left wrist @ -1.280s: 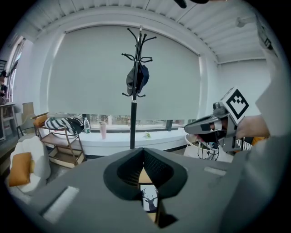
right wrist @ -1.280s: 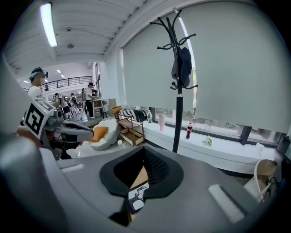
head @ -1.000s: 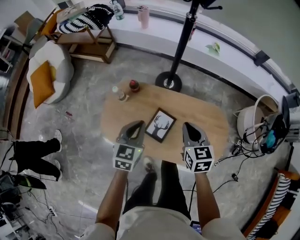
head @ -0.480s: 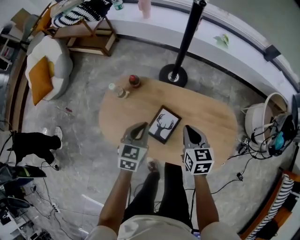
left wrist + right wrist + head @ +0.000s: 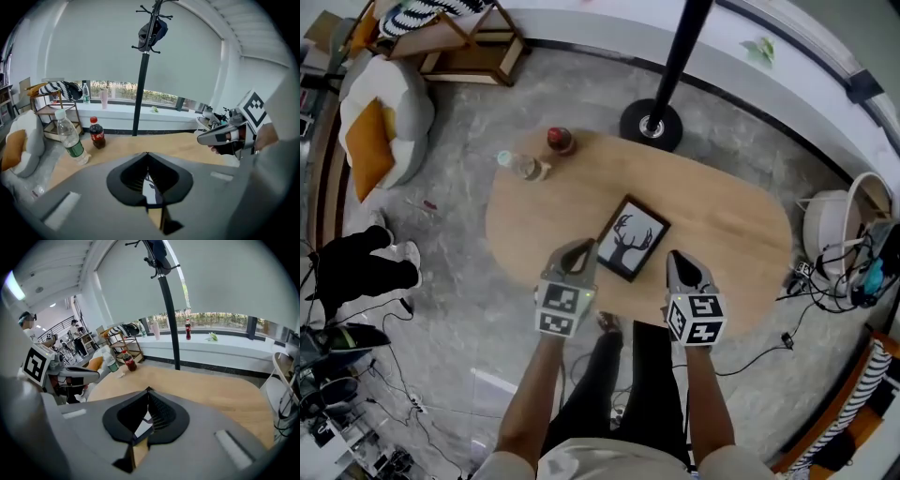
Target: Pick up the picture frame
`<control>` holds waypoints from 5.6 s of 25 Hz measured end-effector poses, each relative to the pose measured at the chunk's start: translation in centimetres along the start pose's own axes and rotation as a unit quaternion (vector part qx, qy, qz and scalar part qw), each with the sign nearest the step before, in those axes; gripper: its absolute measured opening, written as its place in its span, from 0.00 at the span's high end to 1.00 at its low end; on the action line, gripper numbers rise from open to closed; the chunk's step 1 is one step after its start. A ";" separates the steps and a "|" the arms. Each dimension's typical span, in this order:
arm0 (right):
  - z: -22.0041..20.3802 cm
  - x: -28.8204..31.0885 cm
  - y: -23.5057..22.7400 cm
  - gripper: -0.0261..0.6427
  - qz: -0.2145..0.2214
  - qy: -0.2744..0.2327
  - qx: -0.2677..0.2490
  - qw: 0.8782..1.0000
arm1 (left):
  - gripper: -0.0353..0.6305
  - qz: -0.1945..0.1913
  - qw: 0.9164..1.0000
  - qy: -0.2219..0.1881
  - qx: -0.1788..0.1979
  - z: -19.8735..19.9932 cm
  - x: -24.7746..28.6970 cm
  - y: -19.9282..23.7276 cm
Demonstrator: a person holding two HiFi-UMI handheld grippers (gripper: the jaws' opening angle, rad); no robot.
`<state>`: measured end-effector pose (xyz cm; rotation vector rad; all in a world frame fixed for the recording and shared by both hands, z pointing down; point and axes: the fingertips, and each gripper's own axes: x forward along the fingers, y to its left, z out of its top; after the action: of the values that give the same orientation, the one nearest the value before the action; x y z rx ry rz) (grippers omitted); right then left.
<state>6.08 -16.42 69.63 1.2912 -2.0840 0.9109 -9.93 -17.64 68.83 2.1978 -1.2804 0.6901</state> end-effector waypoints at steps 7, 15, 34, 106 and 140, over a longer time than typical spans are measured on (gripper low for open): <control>-2.6 3.7 -0.6 0.89 0.014 0.037 0.022 0.999 | 0.93 0.004 1.000 0.026 -0.006 -2.2 3.4 0.9; -5.2 6.9 -1.4 0.87 0.010 0.066 0.041 0.997 | 0.93 -0.006 0.998 0.053 -0.018 -5.0 6.6 1.2; -10.4 11.5 -3.5 0.81 -0.003 0.113 0.097 0.989 | 0.86 -0.015 0.992 0.126 -0.010 -10.6 12.4 1.8; -5.5 10.2 -1.6 0.82 -0.034 0.058 0.106 0.992 | 0.83 0.004 0.992 0.113 -0.057 -8.4 9.7 2.7; 18.9 -14.8 18.1 0.83 0.049 -0.153 -0.068 0.985 | 0.83 0.117 0.979 -0.157 -0.056 15.1 -21.9 2.9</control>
<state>-5.80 -16.84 42.02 1.3333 -2.4185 0.6254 -19.29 -14.78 43.91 2.1427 -1.7124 0.3506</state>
